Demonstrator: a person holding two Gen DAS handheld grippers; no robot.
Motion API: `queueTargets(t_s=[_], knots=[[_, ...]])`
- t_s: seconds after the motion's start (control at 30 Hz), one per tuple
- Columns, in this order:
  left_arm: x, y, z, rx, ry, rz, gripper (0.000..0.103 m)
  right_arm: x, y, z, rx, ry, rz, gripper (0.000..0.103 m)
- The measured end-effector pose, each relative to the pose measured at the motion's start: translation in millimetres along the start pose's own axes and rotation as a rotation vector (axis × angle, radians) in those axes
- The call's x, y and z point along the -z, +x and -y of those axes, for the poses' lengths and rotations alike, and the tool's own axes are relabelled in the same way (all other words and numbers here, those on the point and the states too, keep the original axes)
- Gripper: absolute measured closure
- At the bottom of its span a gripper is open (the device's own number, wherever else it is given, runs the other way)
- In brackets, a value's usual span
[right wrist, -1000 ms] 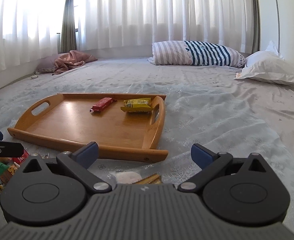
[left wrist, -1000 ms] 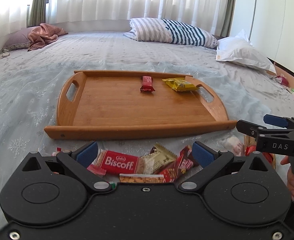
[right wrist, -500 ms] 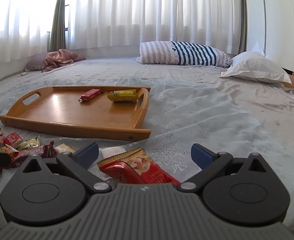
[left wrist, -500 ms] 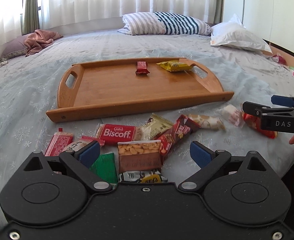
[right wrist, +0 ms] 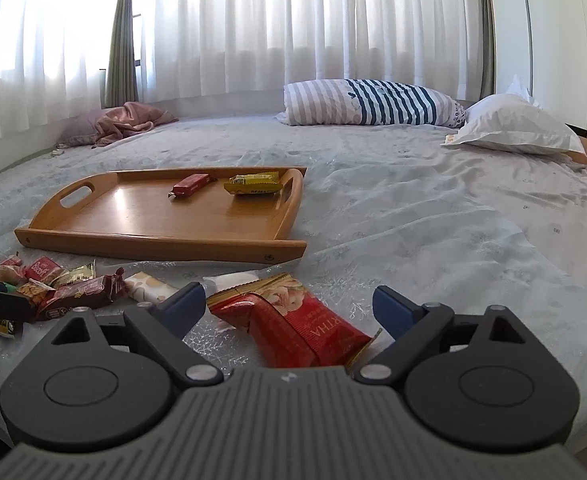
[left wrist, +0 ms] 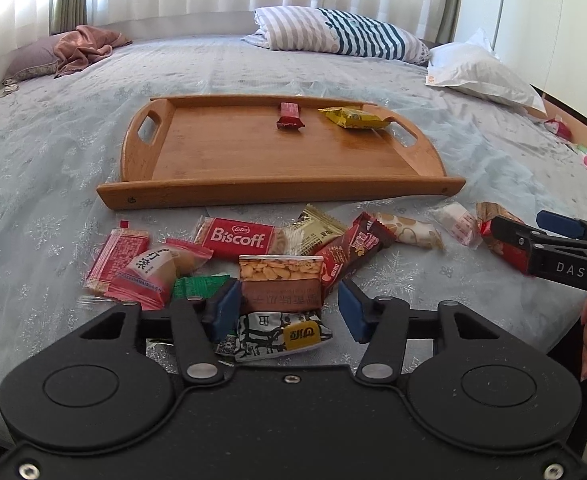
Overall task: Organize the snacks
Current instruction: 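Grasp the almond pack with the left tool while the right tool grasps the red chip bag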
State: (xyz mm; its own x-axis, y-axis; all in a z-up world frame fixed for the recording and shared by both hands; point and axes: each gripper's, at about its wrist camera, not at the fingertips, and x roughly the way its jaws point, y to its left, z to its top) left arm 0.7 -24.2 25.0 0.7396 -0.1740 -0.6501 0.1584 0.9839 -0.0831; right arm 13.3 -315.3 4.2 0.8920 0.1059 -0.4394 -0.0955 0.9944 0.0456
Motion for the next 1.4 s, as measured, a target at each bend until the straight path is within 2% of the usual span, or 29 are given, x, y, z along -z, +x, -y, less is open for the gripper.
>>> queueTargets(t_s=[0.43,0.77,0.8,0.87,0.97,1.13,1.4], knots=[[0.1,10.6,1.4,-0.004,-0.012,-0.028,0.051,0.0,2.4,-0.6,0.009,-0.015,-0.030,0.028],[1.6,13.5,-1.4,0.001,-0.037,-0.052,0.058,-6.3,1.5,5.7,0.019,-0.039,-0.037,0.028],[1.6,13.6,-1.4,0.001,-0.036,-0.052,0.059,-6.7,2.2,6.7,0.017,-0.039,-0.044,0.030],[1.6,13.5,-1.5,-0.001,-0.035,-0.051,0.060,-7.1,4.8,7.9,0.009,-0.036,-0.065,0.046],[1.1,11.8,-2.7,0.002,-0.043,-0.050,0.061,-6.2,6.3,6.7,0.008,-0.028,-0.084,0.054],[-6.8,4.5,-2.5,0.008,-0.035,-0.024,0.061,-8.0,2.9,-2.4,0.021,-0.048,-0.098,0.057],[-15.4,5.1,2.3,0.007,-0.023,-0.001,0.061,-16.3,1.7,-7.8,0.028,0.048,-0.141,0.058]])
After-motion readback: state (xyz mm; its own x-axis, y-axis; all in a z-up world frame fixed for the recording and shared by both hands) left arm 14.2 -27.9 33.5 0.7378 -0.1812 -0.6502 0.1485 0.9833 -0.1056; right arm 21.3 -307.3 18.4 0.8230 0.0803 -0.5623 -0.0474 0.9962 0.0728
